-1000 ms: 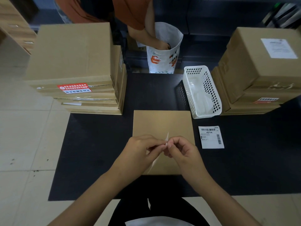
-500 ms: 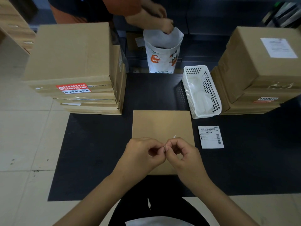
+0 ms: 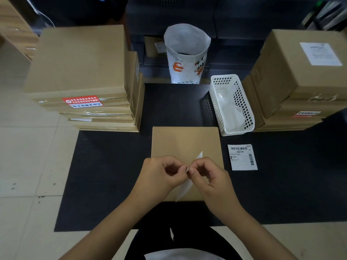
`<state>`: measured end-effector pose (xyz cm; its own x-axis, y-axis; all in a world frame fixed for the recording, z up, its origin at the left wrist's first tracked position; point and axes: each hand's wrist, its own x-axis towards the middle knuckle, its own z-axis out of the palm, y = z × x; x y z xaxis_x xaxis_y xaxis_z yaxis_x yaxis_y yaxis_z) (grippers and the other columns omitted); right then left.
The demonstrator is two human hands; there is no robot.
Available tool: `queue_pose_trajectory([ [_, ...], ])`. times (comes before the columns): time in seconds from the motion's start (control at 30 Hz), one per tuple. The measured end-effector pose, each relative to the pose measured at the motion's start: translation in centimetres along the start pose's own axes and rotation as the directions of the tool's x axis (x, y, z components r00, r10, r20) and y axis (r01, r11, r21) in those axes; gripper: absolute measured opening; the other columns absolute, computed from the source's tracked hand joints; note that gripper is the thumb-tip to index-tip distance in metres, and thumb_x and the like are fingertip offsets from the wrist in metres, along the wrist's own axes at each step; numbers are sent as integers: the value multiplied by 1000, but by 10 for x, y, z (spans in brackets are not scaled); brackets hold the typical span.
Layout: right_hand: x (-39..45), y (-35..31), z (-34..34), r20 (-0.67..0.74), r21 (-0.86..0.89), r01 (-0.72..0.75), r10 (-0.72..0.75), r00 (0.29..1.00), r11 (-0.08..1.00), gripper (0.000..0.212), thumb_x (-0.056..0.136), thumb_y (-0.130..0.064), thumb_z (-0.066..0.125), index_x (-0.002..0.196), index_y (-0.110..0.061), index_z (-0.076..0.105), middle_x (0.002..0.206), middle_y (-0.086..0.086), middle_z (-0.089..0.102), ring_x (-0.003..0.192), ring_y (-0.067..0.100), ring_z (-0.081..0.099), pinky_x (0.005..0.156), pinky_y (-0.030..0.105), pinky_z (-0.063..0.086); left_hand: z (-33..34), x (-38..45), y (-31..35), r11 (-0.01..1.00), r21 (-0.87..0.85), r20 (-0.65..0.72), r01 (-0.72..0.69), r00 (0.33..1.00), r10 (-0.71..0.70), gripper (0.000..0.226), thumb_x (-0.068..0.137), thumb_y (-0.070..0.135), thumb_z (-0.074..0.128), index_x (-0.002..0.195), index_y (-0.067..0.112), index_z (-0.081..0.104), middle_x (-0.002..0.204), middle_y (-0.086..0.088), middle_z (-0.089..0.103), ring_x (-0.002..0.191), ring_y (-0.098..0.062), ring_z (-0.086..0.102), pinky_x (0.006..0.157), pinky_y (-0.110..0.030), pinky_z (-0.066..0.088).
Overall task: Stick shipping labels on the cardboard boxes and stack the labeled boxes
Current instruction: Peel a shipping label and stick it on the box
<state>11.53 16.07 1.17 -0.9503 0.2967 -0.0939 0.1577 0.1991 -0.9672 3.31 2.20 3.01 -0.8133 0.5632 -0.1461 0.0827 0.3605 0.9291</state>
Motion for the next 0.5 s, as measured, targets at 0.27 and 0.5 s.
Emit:
queue_pose_trajectory([
  [0.27, 2, -3, -2, -3, 63, -32, 32, 999, 997, 16, 92, -7, 61, 85, -21, 66, 81, -9, 67, 75, 5, 60, 71, 18, 47, -4, -1, 1, 999, -27, 53, -20, 998, 22, 16, 84, 9, 70, 93, 20, 76, 82, 13, 74, 76, 0, 69, 69, -11, 51],
  [0.5, 2, -1, 0, -28, 103, -41, 44, 999, 994, 13, 87, -3, 66, 83, -15, 68, 78, -5, 69, 71, 4, 59, 68, 15, 45, -3, 1, -1, 993, 57, 29, -104, 994, 103, 13, 82, 8, 72, 93, 14, 77, 81, 9, 74, 75, -3, 69, 68, -15, 54],
])
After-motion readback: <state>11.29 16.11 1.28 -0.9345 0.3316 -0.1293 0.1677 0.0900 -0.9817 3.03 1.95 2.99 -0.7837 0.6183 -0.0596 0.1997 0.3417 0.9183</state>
